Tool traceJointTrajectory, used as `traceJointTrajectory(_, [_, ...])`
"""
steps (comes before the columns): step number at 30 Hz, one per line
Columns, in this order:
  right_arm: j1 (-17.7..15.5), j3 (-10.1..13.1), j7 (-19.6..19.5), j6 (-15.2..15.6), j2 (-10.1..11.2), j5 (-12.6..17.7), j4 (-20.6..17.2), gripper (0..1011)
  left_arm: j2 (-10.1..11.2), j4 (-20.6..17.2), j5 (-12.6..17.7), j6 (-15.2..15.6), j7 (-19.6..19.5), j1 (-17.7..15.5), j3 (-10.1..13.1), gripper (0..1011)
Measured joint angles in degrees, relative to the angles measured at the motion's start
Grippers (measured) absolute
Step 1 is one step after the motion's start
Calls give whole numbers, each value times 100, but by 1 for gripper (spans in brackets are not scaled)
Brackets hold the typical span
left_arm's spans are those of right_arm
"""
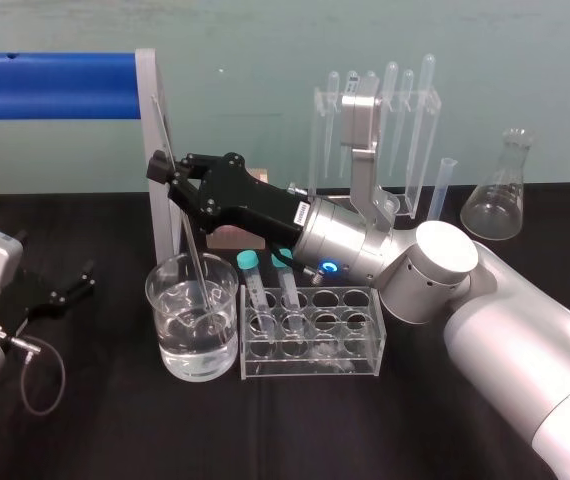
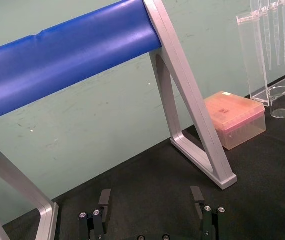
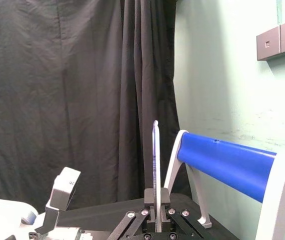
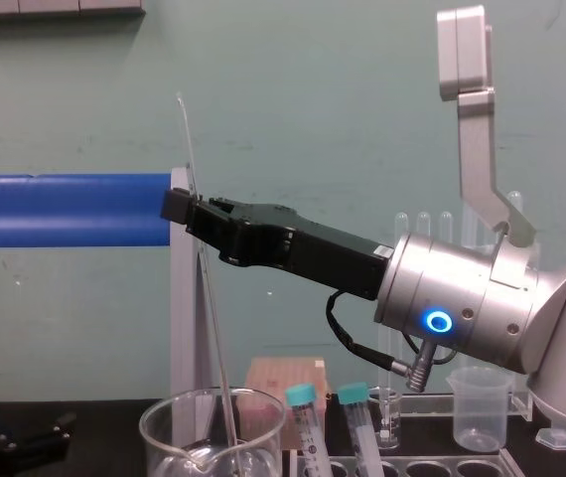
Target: Hold the thermometer with one hand and immerse one end into the beaker, then reinsert it into the test tube rack.
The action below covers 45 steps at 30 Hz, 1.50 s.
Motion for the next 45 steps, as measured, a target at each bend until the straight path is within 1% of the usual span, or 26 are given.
traceJointTrajectory(16, [-35,21,52,130,21,-41,-80,56,0,0,0,0,0,0,0,1008])
traceJointTrajectory(45, [-51,-10,99,155,78,-72,-149,56,0,0,0,0,0,0,0,1008])
